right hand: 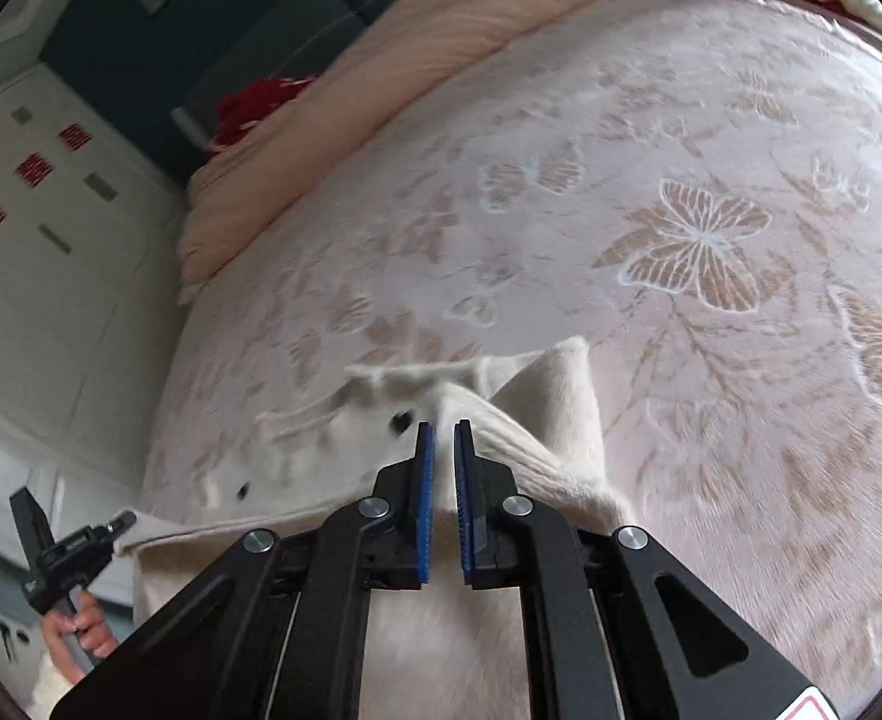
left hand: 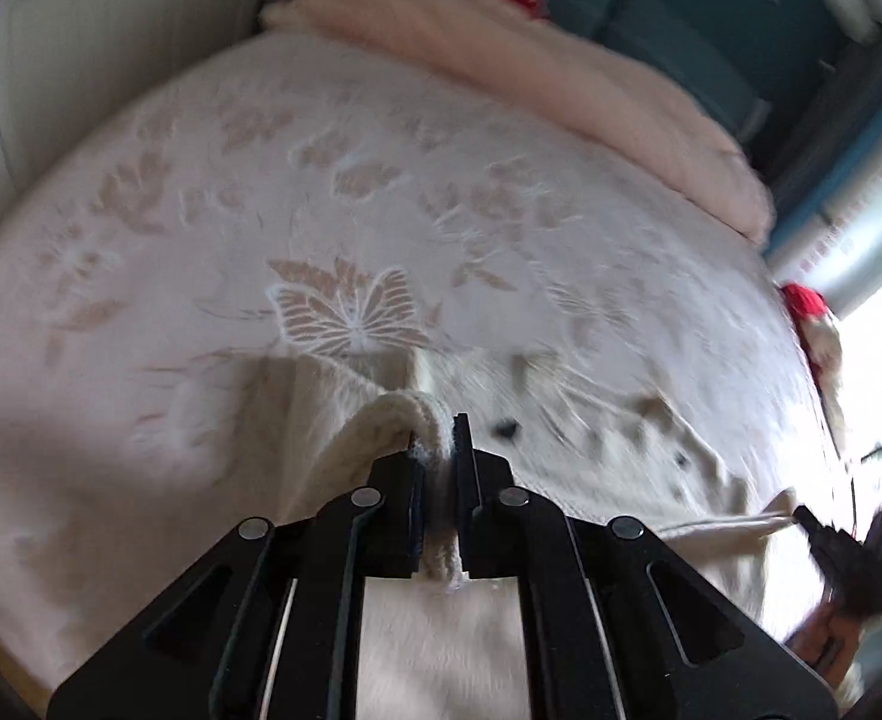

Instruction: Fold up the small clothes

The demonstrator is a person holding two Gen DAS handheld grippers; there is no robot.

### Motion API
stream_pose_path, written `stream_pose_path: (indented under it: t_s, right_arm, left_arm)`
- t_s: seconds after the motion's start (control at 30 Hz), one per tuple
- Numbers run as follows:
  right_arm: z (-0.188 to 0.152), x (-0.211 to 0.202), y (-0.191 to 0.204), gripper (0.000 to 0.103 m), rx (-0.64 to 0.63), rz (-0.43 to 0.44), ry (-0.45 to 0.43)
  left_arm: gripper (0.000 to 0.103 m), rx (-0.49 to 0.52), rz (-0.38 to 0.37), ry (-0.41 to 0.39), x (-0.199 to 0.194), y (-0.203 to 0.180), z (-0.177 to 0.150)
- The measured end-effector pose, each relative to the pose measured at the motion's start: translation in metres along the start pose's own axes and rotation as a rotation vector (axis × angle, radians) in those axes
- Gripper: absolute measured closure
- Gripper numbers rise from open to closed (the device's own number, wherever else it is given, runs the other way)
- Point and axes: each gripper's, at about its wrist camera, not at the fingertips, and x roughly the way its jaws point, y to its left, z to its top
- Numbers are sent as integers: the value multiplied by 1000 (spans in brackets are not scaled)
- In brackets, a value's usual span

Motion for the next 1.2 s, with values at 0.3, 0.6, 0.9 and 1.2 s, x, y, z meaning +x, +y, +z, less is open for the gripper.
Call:
stream_pose_path:
  t_s: [0.3, 0.6, 0.9, 1.2]
  right_arm:
    - [-3, 15, -22, 37, -20, -31, -67]
    - [-31, 62, 17, 87, -300, -236, 48]
    - [19, -1, 35, 94, -227, -59, -180]
    - [-6, 38, -31, 65, -14, -104, -57]
  left_arm:
    - [21, -76, -45, 18, 46, 31, -8]
    - [68, 24, 57, 64, 68, 39, -17]
    - [89, -44, -11, -46, 29, 27, 21]
    - [53, -28, 127, -26, 56, 48, -2]
